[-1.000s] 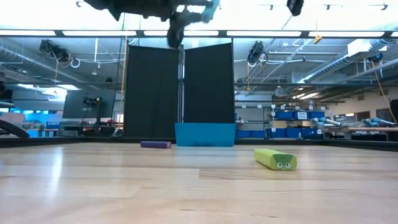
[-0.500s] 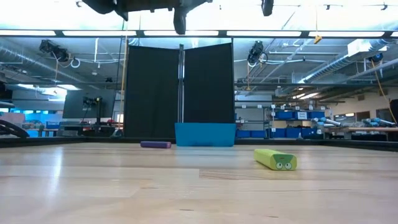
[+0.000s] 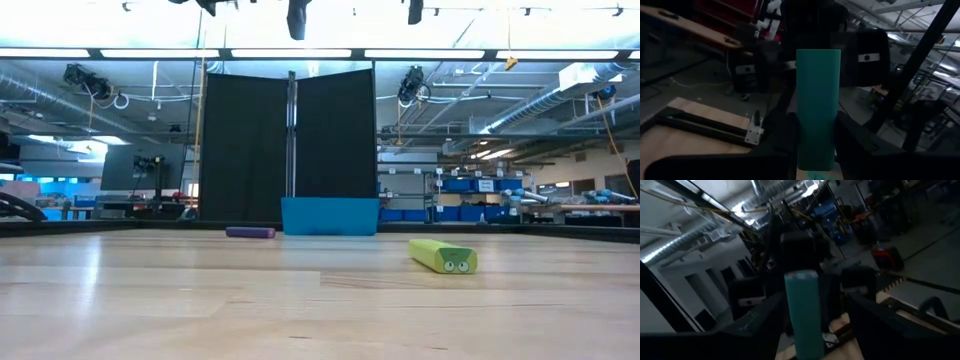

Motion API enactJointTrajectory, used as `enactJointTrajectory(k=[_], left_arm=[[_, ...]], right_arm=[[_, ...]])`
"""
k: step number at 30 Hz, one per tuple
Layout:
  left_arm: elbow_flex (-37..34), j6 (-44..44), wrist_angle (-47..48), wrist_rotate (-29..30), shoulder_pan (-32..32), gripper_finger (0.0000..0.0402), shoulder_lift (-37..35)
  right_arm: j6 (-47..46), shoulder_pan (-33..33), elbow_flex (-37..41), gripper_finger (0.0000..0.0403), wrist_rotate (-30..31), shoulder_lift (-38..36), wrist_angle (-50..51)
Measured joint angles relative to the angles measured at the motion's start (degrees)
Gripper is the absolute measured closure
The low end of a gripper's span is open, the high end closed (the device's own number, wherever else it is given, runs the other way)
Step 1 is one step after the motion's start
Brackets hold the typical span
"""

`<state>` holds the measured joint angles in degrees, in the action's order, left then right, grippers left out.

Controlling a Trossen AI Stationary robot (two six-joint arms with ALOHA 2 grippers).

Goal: Sort blocks
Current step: Put the sky blue block into the white bin

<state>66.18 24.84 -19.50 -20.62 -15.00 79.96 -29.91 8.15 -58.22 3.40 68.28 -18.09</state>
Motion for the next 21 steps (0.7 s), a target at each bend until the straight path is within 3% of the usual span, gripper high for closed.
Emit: enactJointTrajectory(k=[14,17,21], left_arm=[[6.2,1.4,0.1,-2.8,0.1,0.0302,5.8],[6.4,1.1,-0.4,-2.8,0.1,0.0302,5.9],[6.4,1.1,-0.1,-2.8,0.1,0.0302,5.9]], right_arm=[[3.5,-0.9,-5.8,0.0194,1.4,2.5,5.3],[3.6,-0.9,-6.2,0.0218,1.6,3.0,5.6],[4.2,-1.0,-6.2,0.0279,2.2,2.9,5.3]])
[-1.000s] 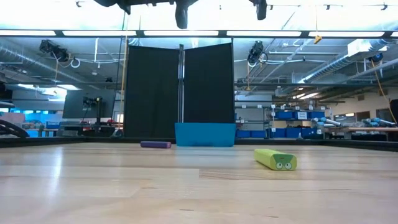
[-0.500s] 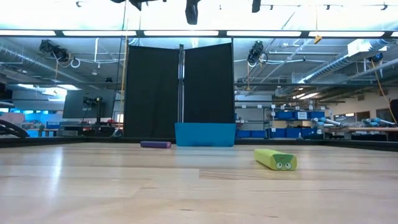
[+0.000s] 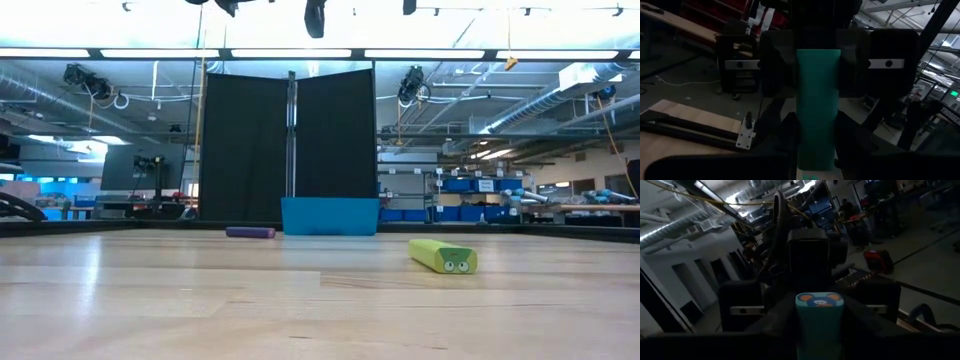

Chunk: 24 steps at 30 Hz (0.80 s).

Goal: Sort blocks
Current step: Put the sky blue block into the white bin

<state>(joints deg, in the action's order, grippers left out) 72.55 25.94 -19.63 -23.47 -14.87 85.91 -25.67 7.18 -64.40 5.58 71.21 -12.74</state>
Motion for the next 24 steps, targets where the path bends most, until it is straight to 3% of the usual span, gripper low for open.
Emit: enactJointTrajectory(k=[12,19,24], left_arm=[[0.0,-0.5,0.4,-0.3,-0.1,0.0302,0.0],[-0.1,-2.4,0.4,-0.2,-0.2,0.0191,0.0],[-0.1,-5.2,0.3,0.2,-0.1,0.0177,-0.1]], right_arm=[[1.5,-0.1,-0.6,0.0283,-0.6,-0.8,2.6],[6.6,-1.9,-11.6,0.0283,-0.6,-1.6,25.1],[5.7,-7.0,-18.9,0.0283,-0.7,-1.5,45.7]])
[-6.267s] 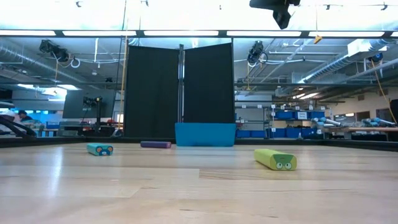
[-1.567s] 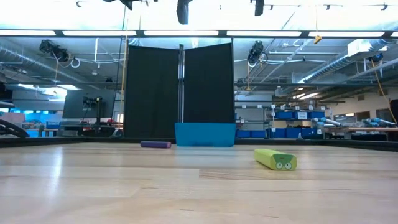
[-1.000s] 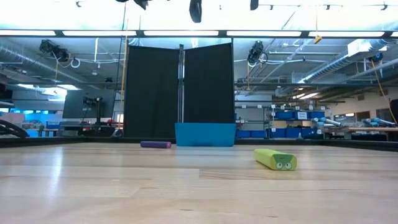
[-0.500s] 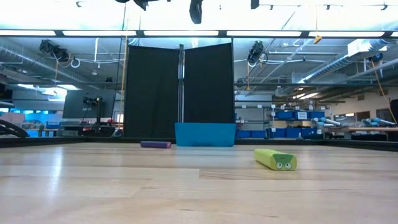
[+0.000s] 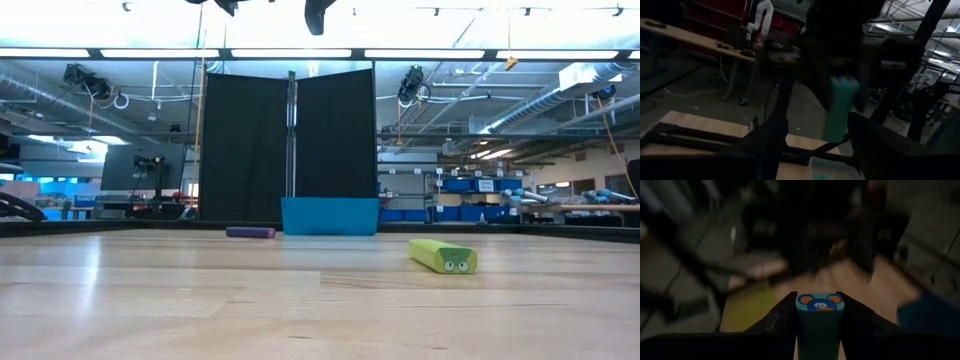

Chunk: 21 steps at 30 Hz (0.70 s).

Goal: Sort blocks
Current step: Put the sky blue block into the white bin

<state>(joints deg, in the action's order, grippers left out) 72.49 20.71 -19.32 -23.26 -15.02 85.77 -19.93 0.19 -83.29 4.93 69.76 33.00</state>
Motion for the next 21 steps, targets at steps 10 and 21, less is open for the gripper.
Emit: enactJointTrajectory(k=[10,21], left_arm=[[0.0,-0.9,-0.5,0.2,-1.8,0.0200,0.0],[0.0,-0.8,-0.5,-0.4,-2.9,0.0201,-0.1]], right_arm=[[-19.6,-19.0,0.2,0.0283,0.0,0.3,30.2],[-48.6,-41.8,16.8,0.0283,-4.6,0.4,28.0]])
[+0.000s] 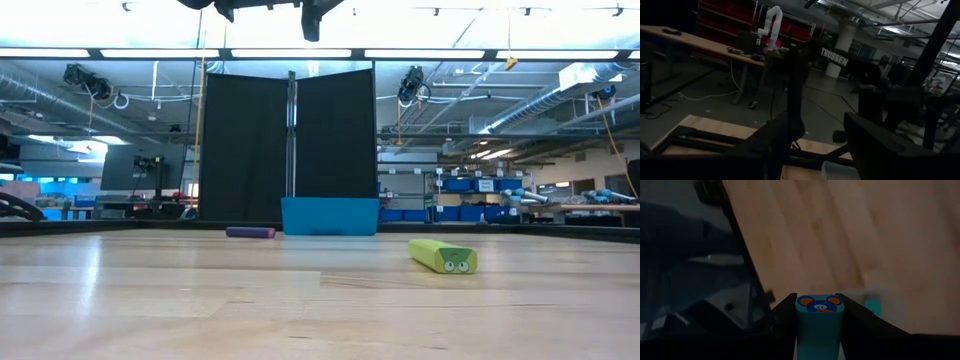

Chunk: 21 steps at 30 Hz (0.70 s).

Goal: Sort blocks
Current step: Put the sky blue block into the white bin

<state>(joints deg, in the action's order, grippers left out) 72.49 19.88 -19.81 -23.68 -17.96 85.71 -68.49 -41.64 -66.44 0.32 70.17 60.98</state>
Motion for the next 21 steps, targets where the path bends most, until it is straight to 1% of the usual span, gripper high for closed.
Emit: enactJointTrajectory(k=[4,10,16,21], left_arm=[[0.0,0.0,0.0,0.0,0.0,0.0201,0.0],[0.0,0.3,0.1,-0.1,0.0,0.0201,0.0],[0.0,0.3,1.0,-0.1,0.0,0.0206,0.0],[0.0,0.4,2.1,-0.1,0.0,0.0214,0.0]], right_arm=[[-7.7,-5.8,7.6,0.0283,0.1,0.0,-5.7],[-14.0,-10.6,17.9,0.0283,0.1,0.1,-14.4],[-16.0,-12.9,25.9,0.0283,0.2,0.1,-19.2],[-16.0,-13.1,30.4,0.0283,0.0,0.1,-23.1]])
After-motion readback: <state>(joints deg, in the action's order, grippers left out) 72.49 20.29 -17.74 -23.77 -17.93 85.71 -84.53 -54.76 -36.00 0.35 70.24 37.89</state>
